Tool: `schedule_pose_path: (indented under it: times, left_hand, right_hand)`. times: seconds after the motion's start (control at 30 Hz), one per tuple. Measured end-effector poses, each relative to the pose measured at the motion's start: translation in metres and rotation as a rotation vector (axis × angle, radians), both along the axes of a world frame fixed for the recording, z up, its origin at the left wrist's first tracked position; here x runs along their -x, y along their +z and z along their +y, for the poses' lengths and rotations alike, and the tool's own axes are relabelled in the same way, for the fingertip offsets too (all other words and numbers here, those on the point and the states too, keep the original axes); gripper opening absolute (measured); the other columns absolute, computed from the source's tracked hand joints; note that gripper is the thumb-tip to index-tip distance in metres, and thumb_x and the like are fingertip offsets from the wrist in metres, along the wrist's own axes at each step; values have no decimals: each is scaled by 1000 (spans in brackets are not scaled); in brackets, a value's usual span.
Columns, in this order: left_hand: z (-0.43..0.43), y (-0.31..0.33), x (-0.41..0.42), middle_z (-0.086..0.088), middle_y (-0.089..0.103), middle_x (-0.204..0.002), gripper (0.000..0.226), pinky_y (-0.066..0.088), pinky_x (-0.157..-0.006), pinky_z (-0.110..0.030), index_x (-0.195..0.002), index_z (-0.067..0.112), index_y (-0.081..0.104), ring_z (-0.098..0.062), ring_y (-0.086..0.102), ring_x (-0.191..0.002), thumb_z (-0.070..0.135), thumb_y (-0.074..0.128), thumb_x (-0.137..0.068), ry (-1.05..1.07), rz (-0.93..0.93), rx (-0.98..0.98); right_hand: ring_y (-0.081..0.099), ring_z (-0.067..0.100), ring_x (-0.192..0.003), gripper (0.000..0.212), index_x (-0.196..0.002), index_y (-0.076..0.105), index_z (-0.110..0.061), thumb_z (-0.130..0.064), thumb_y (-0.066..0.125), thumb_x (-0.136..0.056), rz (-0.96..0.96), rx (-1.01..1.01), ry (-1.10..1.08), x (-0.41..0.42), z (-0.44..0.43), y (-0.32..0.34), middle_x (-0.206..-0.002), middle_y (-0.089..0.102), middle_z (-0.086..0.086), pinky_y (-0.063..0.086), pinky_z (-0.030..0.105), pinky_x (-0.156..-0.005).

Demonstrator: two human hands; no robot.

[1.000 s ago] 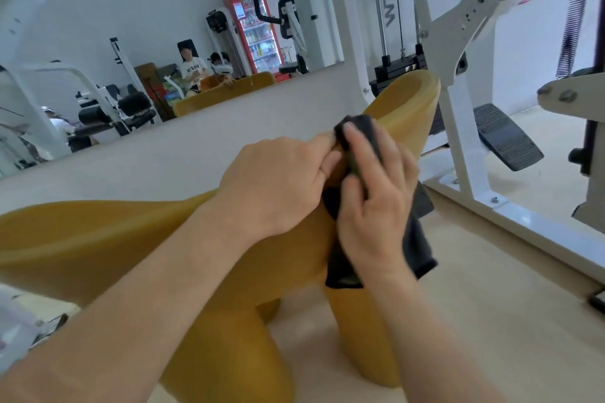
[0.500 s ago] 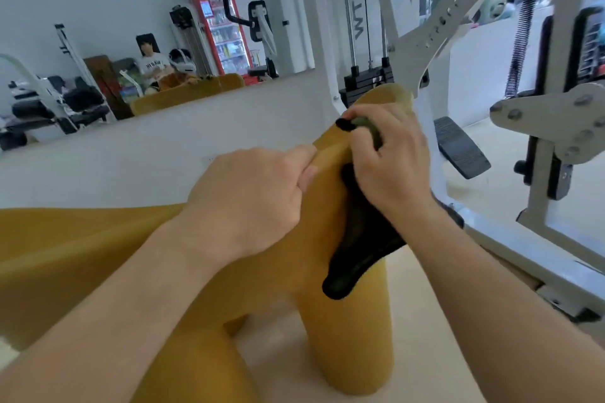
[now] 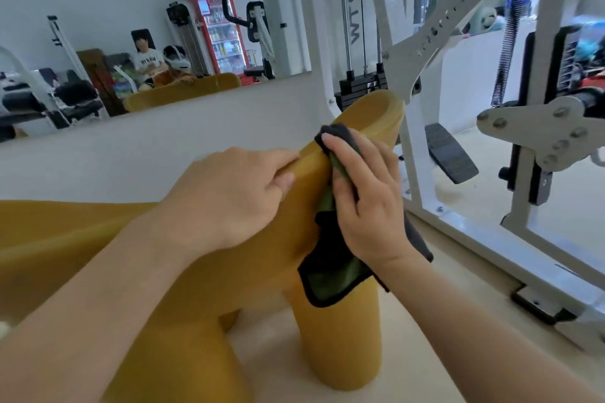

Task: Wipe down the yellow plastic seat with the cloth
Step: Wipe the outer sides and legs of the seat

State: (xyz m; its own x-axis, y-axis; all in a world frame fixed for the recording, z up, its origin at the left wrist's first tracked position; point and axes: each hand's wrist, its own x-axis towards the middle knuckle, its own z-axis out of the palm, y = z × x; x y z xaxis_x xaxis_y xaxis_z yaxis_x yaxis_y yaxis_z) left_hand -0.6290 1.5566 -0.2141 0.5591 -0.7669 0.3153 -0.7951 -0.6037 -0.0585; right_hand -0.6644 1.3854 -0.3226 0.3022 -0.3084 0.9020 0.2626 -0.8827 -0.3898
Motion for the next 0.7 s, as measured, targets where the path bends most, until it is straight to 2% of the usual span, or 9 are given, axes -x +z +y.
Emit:
schedule_pose_path:
  times: [0.13, 0.2, 0.23, 0.33, 0.4, 0.47, 0.53, 0.63, 0.7]
  left_hand:
    - [23, -10, 3, 10, 67, -92, 57, 52, -69, -37, -122, 37, 51, -14, 61, -79, 62, 12, -89, 98, -155, 45]
    - [20, -16, 1, 8, 68, -93, 56, 52, -66, -37, -119, 32, 54, -18, 62, -79, 58, 12, -92, 83, -218, 78]
    - [18, -16, 0, 7, 68, -91, 55, 52, -65, -38, -117, 30, 55, -19, 62, -78, 57, 13, -93, 73, -236, 77]
    - [18, -14, 0, 5, 68, -88, 50, 52, -65, -35, -114, 28, 57, -19, 63, -76, 54, 18, -97, 49, -238, 83]
    - [20, -12, 1, 4, 70, -96, 46, 50, -70, -35, -117, 28, 59, -21, 64, -86, 51, 24, -99, 32, -177, 97]
    - [25, -5, 2, 6, 68, -113, 39, 49, -84, -38, -126, 32, 56, -21, 61, -103, 46, 29, -101, -11, -34, 84]
    - [40, 3, 1, 11, 61, -129, 38, 46, -95, -38, -139, 42, 42, -18, 56, -114, 42, 32, -102, -8, 99, 59]
    - [63, -8, 3, 12, 63, -119, 42, 51, -82, -38, -142, 49, 30, -18, 58, -101, 47, 29, -100, 84, -64, 37]
    - [63, -24, 2, 8, 66, -105, 43, 53, -70, -39, -141, 42, 36, -20, 60, -87, 44, 25, -100, 27, -249, 142]
  right_hand:
    - [44, 16, -120, 40, -133, 54, -24, -20, 39, -97, -204, -568, -90, -26, -2, 14, -137, 52, -6, 29, 20, -103]
    - [45, 7, -120, 42, -136, 53, -23, -20, 37, -97, -328, -821, -80, -34, 11, 20, -138, 53, -6, 31, 20, -105]
    - [45, 8, -123, 42, -138, 51, -23, -20, 38, -98, -349, -850, -100, -36, 30, 14, -141, 51, -5, 31, 22, -107]
    - [37, 15, -132, 45, -145, 39, -21, -17, 42, -100, -274, -670, -112, -33, 111, -26, -151, 40, 2, 25, 26, -113]
    - [36, 22, -134, 46, -145, 37, -15, -12, 42, -100, -187, -486, -33, -28, 134, -55, -152, 37, 6, 25, 30, -115]
    - [40, 24, -129, 42, -140, 46, -12, -6, 45, -98, -166, -347, -9, -22, 121, -67, -148, 41, 9, 30, 32, -113]
    - [43, 18, -125, 38, -131, 56, -15, -4, 49, -96, -184, -330, -14, -14, 98, -58, -144, 47, 5, 35, 33, -110]
    - [44, 17, -127, 38, -132, 56, -19, -6, 50, -96, -236, -517, -63, -14, 68, -23, -142, 51, 2, 36, 39, -109]
    - [39, 17, -133, 43, -139, 49, -17, -6, 49, -97, -246, -531, -96, -19, 76, -19, -147, 44, 2, 31, 38, -112]
